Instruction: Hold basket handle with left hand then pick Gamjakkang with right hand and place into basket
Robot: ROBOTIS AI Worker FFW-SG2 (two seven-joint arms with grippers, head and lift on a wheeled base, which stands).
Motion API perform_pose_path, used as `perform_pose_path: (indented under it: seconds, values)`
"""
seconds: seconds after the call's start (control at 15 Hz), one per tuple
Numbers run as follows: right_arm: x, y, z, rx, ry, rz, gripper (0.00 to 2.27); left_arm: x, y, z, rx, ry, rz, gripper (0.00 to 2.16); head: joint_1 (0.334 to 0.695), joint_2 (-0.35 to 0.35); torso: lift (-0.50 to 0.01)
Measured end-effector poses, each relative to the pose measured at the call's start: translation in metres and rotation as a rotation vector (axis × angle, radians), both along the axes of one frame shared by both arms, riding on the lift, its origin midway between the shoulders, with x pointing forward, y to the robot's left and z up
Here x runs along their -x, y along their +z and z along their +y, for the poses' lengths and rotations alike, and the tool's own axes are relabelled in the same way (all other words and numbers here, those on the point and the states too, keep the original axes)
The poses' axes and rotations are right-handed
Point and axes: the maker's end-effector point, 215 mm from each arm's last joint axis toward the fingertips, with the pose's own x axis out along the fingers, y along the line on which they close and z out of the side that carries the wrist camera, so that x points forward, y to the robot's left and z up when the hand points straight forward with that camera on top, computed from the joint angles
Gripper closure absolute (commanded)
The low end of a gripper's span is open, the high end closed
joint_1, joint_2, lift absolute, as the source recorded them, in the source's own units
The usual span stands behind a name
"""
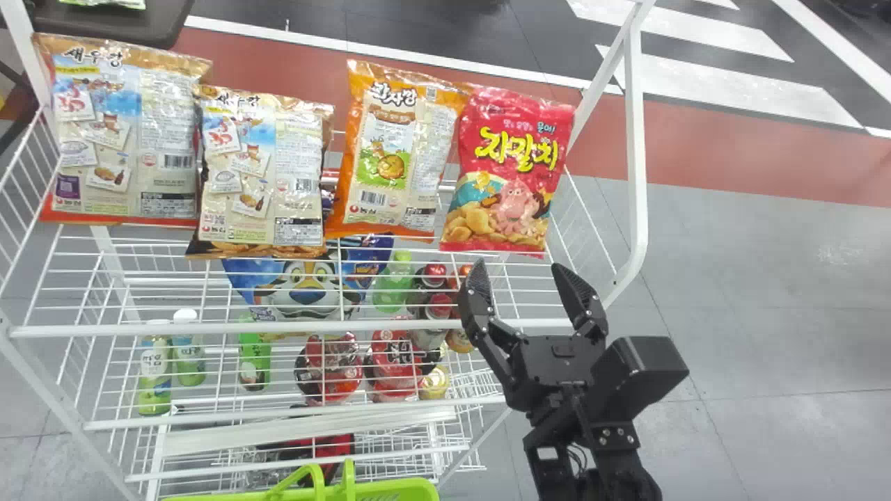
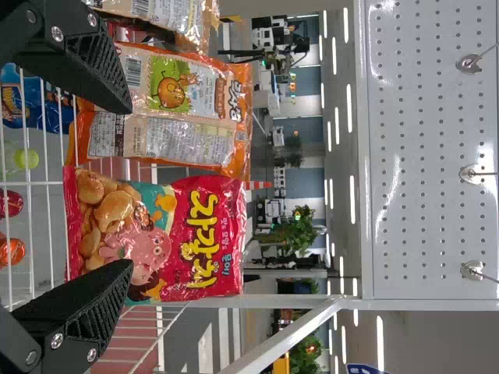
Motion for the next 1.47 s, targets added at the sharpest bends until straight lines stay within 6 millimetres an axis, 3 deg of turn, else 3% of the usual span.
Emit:
perform_pose_path:
  seconds: [0.33,0.73,1.47]
  values:
    - [-0.048,0.000,0.022,-0.016,0.035,0.017,0.12,-0.001,-0.003,0.002,-0.014,0.000,0.009,2.15,0.695,-0.350,-0.018]
    - [-0.099,-0.023,0.053,-0.018,0.117,0.113,0.12,-0.003,-0.012,0.003,-0.025,-0.005,0.032,2.15,0.695,-0.350,-0.018]
    - [-0.182,-0.033,0.062,0.052,0.132,0.141,0.12,-0.001,-0.019,0.004,-0.041,-0.013,0.067,2.15,0.695,-0.325,-0.018]
